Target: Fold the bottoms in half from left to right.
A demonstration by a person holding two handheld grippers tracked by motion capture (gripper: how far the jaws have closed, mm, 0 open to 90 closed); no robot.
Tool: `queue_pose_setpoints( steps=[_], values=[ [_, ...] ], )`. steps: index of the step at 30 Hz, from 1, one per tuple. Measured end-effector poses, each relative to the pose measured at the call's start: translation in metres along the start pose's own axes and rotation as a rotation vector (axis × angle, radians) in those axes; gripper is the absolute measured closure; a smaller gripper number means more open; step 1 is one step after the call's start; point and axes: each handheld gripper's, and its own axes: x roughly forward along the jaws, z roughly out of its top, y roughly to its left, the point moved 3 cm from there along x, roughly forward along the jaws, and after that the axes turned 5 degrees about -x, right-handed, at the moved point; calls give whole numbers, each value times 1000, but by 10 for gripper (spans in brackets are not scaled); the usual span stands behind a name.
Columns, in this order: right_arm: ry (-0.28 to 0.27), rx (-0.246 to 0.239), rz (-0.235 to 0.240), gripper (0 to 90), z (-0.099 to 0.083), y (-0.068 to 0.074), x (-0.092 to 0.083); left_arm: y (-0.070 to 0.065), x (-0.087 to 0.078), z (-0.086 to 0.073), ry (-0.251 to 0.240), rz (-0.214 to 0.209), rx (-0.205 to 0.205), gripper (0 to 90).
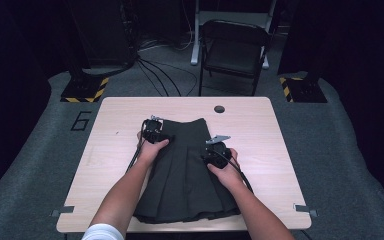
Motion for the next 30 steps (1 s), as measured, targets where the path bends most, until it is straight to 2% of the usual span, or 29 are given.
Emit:
queue_pose_setpoints(
  steps=[3, 8, 11, 13, 17, 22, 26, 30],
  values=[
    [1, -1, 0, 553, 0, 0, 0, -1, 1, 0, -3, -11, -8, 332],
    [-5, 3, 0, 553, 0, 0, 0, -6, -3, 3, -24, -18, 15, 426],
    [-5, 1, 0, 553, 0, 0, 0, -8, -6, 6, -33, -9, 27, 555],
    [-4, 4, 0, 553, 0, 0, 0, -9, -8, 8, -47, 25, 27, 688],
    [-4, 4, 0, 552, 0, 0, 0, -12, -14, 11, -64, 28, 36, 828],
    [-9, 2, 3, 552, 0, 0, 0, -20, -24, 16, -94, 37, 93, 851],
    [-14, 0, 2, 551, 0, -1, 0, -25, -35, 20, -121, 15, 124, 853],
    [3, 75, 12, 516, 6, -1, -5, -31, -42, 23, -146, -7, 134, 853]
  ],
)
